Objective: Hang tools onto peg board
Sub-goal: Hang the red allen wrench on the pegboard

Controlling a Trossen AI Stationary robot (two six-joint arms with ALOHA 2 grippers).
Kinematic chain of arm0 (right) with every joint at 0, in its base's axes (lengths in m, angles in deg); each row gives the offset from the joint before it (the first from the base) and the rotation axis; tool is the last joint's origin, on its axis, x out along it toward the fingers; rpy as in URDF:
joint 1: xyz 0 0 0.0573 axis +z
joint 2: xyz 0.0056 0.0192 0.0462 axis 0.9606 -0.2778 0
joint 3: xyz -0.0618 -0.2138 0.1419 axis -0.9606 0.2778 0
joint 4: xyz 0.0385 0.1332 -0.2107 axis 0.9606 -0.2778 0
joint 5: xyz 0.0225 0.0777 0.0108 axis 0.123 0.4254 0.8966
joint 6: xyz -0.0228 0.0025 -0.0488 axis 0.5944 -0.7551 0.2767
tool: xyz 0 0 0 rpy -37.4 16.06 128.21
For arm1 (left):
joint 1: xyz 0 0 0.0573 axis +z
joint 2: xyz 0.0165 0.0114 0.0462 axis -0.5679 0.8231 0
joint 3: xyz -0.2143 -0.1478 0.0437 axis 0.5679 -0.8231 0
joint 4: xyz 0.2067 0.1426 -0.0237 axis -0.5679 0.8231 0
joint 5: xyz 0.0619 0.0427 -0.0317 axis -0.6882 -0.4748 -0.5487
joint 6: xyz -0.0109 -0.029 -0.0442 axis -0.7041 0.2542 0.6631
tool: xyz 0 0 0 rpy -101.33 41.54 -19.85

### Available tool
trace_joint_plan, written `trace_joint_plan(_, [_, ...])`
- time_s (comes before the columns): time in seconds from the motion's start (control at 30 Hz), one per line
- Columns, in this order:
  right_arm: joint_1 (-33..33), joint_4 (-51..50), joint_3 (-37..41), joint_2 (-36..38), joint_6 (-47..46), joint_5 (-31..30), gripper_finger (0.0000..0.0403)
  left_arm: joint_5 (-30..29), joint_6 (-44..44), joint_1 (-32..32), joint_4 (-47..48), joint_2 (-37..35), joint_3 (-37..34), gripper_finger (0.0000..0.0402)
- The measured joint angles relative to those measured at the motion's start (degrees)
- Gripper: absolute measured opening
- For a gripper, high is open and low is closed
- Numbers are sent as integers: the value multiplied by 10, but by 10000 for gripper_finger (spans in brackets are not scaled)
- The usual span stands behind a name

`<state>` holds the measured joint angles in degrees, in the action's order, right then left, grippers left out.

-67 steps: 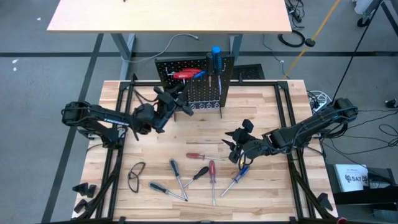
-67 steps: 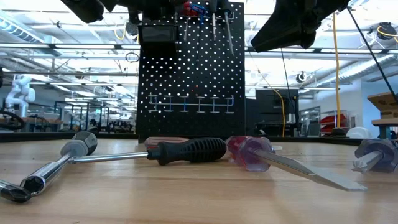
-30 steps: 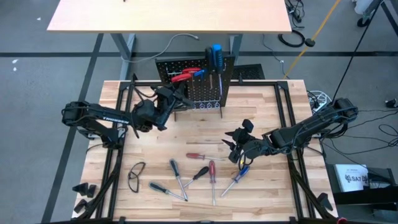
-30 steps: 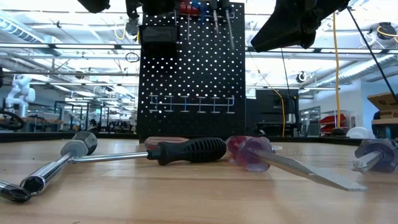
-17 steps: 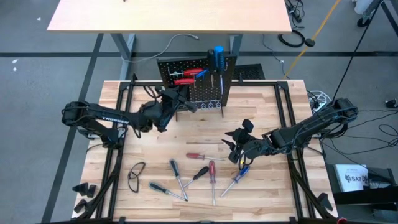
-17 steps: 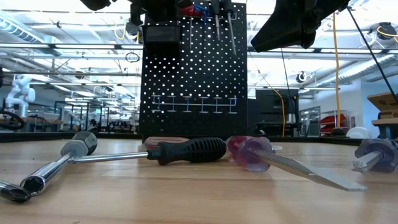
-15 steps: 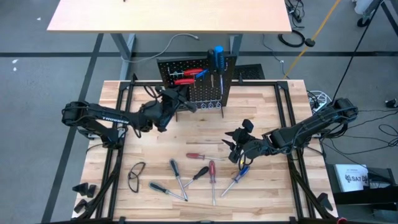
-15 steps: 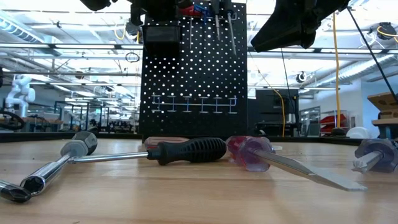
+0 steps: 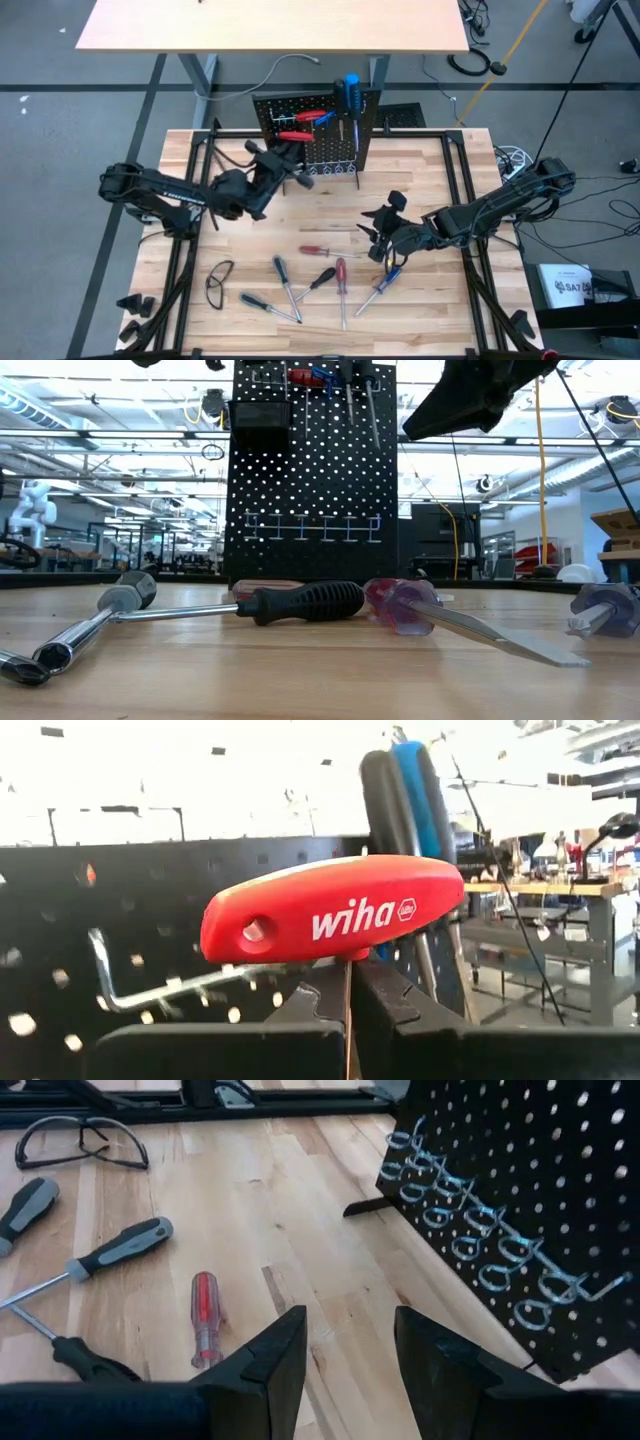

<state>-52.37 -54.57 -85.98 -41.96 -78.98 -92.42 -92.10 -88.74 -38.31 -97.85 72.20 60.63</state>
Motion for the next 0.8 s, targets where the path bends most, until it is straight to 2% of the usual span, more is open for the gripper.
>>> trace_joint_plan(0.13, [0,37,0,0,44,-10,144,-1,-33,-15,-10,-9,6,2])
trace_joint_plan(0.3, [0,162,0,0,169,0,144,-2,-32,-55,10,-30,9,2])
trace_joint_plan(0.43, [-2,303,0,0,277,109,144,0,9,-112,79,-64,9,1])
trace_joint_plan(0.53, [-17,396,0,-1,314,206,144,78,109,-146,158,-93,9,1])
trace_joint_plan(0.67, [-55,479,0,-13,299,283,144,230,242,-156,209,-107,9,1])
trace_joint_plan(0.73, [-68,495,0,-14,280,304,144,262,273,-155,214,-102,9,1])
trace_joint_plan(0.8, [-76,497,0,-14,254,307,144,268,284,-155,216,-97,9,1])
